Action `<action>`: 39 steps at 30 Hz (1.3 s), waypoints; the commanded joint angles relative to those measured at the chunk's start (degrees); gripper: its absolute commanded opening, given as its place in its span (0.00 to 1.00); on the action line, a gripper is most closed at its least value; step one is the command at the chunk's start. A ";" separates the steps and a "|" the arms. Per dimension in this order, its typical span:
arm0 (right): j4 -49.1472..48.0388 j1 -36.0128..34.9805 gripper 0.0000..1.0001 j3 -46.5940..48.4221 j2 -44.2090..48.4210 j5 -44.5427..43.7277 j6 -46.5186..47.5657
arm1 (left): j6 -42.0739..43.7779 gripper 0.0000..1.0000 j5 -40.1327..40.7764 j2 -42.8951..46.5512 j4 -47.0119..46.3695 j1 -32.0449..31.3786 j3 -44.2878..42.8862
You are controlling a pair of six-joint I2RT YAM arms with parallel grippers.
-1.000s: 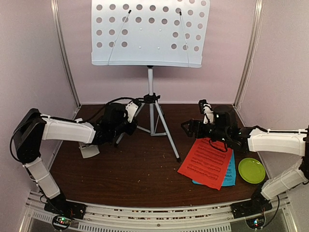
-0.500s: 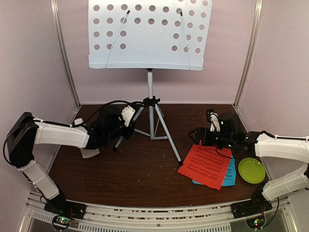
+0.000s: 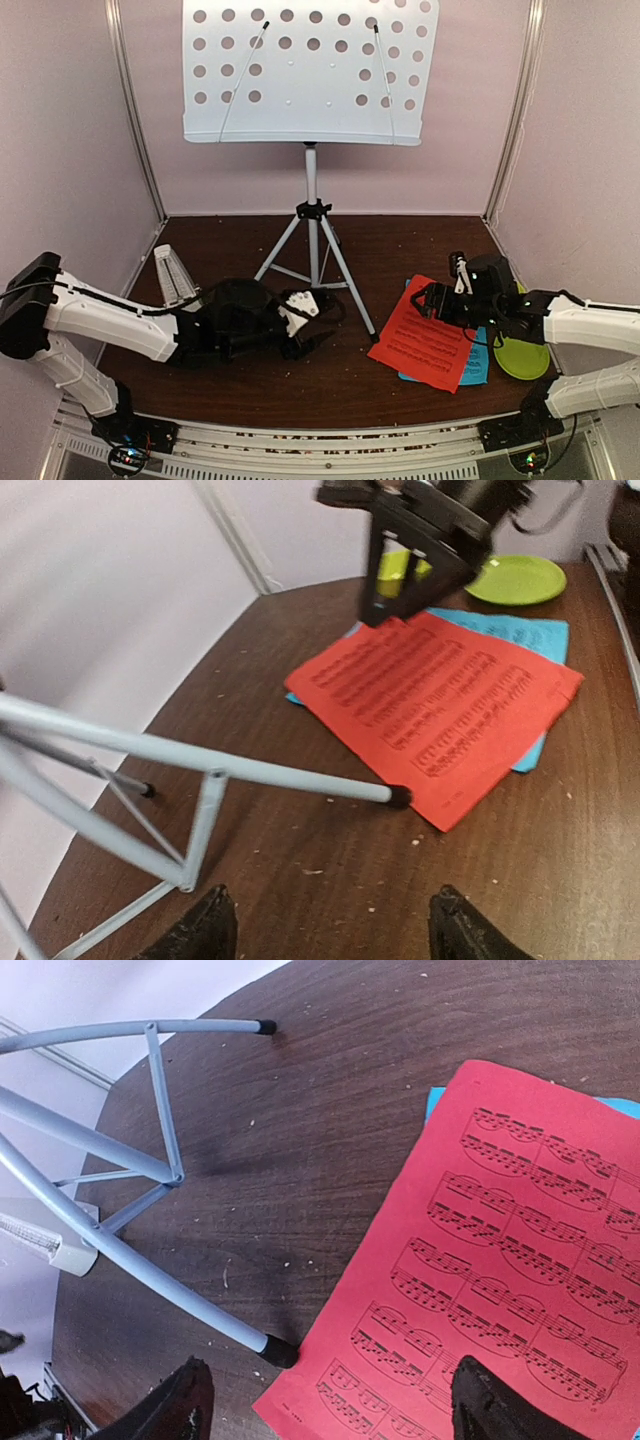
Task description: Set up the instrument practice props
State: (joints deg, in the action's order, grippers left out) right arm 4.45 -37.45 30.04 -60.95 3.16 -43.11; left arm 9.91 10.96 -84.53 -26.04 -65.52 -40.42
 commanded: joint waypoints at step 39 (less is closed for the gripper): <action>7.07 16.46 0.90 -4.17 16.76 7.75 -1.70 | 35.81 0.02 8.98 -48.52 25.20 -11.30 -47.73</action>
State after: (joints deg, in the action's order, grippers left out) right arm 11.42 -21.56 25.32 -45.65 8.88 -47.77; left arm 45.19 18.68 -132.38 -4.97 -76.93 -87.13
